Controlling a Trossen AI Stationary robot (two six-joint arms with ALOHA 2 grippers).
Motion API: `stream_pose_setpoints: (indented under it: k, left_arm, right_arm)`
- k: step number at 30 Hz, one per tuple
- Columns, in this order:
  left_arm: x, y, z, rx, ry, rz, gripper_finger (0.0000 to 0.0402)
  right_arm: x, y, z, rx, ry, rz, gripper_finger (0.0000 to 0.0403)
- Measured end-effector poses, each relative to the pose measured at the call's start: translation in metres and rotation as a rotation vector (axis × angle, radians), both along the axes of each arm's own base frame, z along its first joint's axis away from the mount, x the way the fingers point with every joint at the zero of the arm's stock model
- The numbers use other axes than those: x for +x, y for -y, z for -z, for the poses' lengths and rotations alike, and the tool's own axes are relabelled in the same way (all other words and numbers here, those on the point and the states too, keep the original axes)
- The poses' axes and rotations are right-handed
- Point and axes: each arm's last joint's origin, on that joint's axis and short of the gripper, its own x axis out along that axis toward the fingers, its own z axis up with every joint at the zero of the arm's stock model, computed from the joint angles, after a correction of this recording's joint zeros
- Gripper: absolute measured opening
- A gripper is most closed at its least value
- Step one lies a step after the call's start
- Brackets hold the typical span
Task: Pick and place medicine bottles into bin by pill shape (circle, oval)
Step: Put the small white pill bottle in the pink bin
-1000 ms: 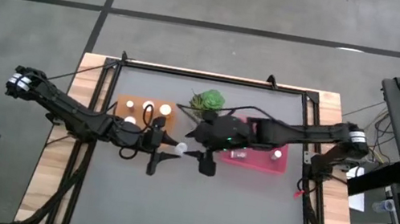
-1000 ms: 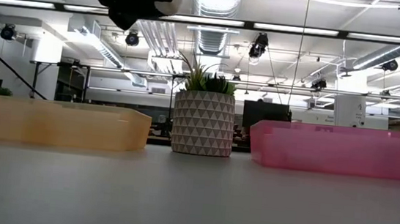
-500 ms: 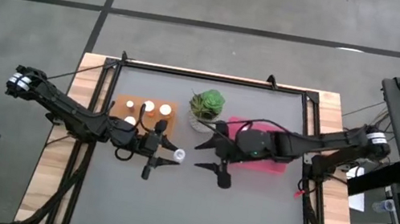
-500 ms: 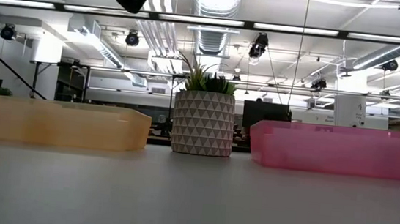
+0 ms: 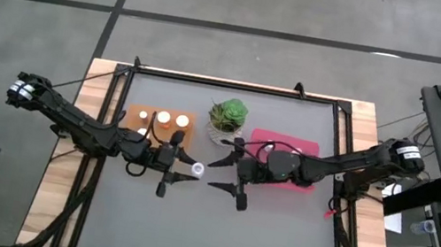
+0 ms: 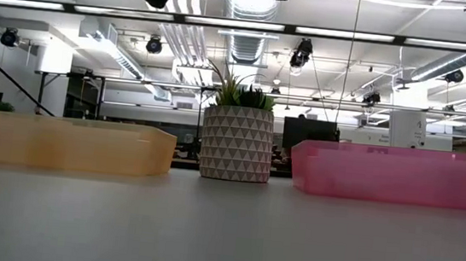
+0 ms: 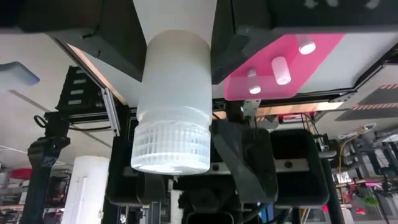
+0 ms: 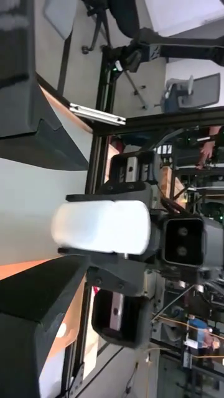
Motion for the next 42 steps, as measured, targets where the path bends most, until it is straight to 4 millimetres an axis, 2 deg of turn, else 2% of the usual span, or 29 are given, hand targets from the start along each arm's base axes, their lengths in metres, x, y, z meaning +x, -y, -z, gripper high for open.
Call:
stream_pose_setpoints:
  k: [20,32,42]
  left_arm:
    - [0.001,0.000,0.001,0.017,-0.002,-0.003,0.0137]
    - [0.001,0.000,0.002,0.022,-0.010,-0.002,0.0137]
    - [0.001,0.000,0.002,0.022,-0.012,-0.003,0.0148]
  right_arm:
    - [0.037,-0.006,0.007,-0.079,0.004,0.045,0.0221]
    - [0.038,-0.006,0.009,-0.084,-0.005,0.048,0.0137]
    - [0.038,-0.006,0.011,-0.089,-0.023,0.046,0.0143]
